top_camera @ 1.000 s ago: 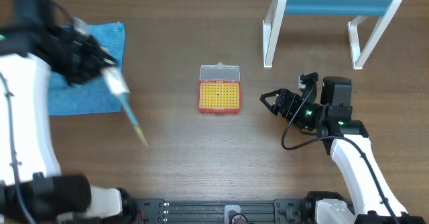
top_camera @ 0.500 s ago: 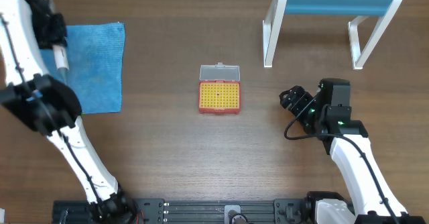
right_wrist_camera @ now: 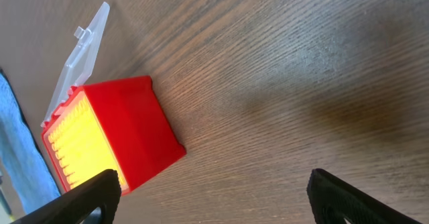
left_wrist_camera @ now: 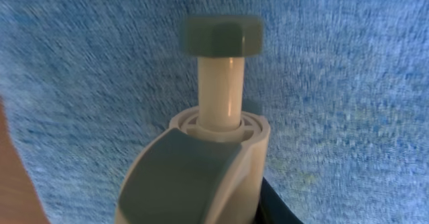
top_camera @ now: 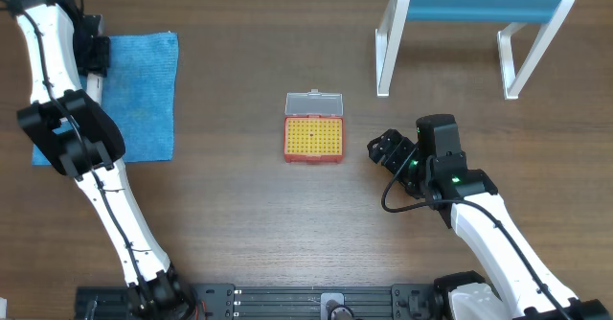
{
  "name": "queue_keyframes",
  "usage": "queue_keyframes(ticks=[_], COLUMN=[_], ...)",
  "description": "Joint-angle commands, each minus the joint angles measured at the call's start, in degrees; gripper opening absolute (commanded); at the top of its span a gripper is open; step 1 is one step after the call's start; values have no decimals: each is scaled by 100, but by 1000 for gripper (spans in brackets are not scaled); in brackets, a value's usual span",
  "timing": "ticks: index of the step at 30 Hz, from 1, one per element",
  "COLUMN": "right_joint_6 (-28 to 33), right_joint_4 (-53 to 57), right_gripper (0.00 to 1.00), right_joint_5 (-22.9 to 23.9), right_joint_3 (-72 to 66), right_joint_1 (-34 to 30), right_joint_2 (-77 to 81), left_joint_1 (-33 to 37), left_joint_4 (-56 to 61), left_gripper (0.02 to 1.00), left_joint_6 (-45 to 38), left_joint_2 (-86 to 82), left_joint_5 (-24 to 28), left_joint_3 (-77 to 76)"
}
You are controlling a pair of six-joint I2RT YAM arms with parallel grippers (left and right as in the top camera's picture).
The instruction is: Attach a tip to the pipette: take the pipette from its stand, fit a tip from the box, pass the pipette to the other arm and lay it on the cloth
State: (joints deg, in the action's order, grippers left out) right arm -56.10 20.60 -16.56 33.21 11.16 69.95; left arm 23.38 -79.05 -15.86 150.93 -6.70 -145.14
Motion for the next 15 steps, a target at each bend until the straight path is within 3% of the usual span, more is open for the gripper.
queue_keyframes(ticks=[1, 4, 15], right_joint_6=[-372, -374, -363], right_joint_4=[-98, -271, -402], right_gripper=[904, 906, 904], right_joint_5=[90, 111, 264], right_joint_3=[28, 28, 28], right_joint_1=[48, 68, 68], right_joint_2=[13, 13, 15], left_joint_1=[-31, -33, -55], left_joint_4=[175, 328, 363], left_gripper=[25, 25, 25], left_joint_6=[-186, -181, -131], left_joint_2=[127, 129, 129], left_joint_5=[24, 337, 354], left_joint_3=[-140, -129, 59])
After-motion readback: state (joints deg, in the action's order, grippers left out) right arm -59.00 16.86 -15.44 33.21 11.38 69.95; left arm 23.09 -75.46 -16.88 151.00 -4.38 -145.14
